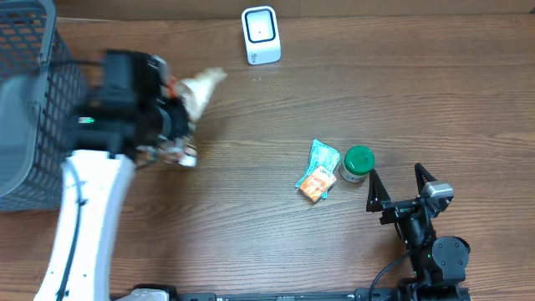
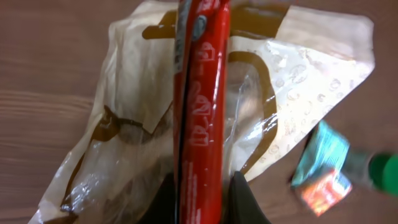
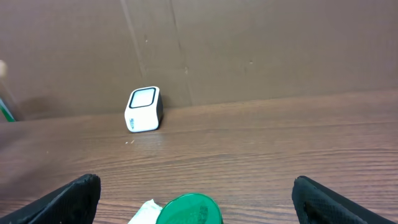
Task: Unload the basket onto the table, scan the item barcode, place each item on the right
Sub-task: 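Lift the clear snack bag with red strip toward the scanner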
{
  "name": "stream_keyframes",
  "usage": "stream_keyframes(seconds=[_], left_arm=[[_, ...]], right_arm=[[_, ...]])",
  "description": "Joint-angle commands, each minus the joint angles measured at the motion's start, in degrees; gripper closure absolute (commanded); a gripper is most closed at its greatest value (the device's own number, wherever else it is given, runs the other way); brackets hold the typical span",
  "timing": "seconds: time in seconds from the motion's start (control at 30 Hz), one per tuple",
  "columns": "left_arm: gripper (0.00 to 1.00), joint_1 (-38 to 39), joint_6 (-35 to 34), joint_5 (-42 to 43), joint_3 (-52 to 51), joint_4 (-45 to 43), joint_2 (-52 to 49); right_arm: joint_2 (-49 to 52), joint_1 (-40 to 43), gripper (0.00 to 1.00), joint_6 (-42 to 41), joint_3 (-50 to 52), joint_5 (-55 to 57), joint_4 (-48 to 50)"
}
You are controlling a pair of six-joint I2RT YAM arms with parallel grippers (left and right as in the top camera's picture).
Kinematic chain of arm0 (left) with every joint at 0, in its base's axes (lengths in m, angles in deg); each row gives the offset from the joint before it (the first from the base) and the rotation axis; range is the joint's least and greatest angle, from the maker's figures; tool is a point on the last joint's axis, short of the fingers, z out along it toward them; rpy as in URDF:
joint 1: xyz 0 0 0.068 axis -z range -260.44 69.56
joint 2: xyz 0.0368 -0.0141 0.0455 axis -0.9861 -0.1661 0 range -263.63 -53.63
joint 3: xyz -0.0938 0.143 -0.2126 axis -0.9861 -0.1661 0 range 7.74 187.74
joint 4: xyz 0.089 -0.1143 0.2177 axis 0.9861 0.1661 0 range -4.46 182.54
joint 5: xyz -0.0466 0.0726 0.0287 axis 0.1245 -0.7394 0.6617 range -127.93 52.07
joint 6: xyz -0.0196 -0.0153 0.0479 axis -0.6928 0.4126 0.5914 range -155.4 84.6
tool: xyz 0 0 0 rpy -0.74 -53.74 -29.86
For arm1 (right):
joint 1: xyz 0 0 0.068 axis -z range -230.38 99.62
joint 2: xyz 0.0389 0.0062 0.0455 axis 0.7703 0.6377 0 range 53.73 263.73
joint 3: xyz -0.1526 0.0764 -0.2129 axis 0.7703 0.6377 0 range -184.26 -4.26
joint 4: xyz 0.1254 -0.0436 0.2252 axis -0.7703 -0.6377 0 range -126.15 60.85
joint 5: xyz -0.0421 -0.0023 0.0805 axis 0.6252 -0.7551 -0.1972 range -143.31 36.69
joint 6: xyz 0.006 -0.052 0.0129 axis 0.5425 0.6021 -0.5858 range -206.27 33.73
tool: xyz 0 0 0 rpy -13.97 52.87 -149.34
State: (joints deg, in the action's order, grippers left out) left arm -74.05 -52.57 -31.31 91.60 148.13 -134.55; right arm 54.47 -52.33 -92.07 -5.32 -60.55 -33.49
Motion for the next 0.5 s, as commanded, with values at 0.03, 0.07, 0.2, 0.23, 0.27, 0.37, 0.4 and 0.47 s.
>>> stream_keyframes(seconds=[0.03,0.07,0.2,0.23,0.27,0.37,0.4,0.47], left_arm=[[0.96,6.88,-4.55,-1.9,-10.19,-5.86,-0.02],[0.96,8.22,-5.38,-2.8,-12.11,-7.13,-0.22],[0.96,13.49,-8.22,-6.21,-19.15,-11.69,-0.98],[0.96,14.67,-8.83,-6.69,-20.52,-12.7,-1.2],[0.96,15.76,-9.22,-6.86,-21.86,-13.88,-1.46],[0.96,18.75,-10.38,-7.69,-24.92,-16.96,-2.4],[0.96,19.56,-10.82,-7.82,-25.68,-18.01,-2.97],[0.96,21.07,-11.63,-8.13,-26.82,-19.96,-4.24]], right_arm=[[-0.52,0.07,0.0,-0.13,0.61,0.09,0.15],[-0.52,0.07,0.0,-0.13,0.61,0.09,0.15],[-0.5,0.07,0.0,-0.13,0.61,0.09,0.15],[-0.52,0.07,0.0,-0.13,0.61,0.07,0.15],[-0.52,0.07,0.0,-0.13,0.61,0.09,0.15],[-0.52,0.07,0.0,-0.13,0.61,0.07,0.15],[-0.5,0.07,0.0,-0.13,0.61,0.09,0.15],[-0.52,0.07,0.0,-0.13,0.61,0.09,0.15]])
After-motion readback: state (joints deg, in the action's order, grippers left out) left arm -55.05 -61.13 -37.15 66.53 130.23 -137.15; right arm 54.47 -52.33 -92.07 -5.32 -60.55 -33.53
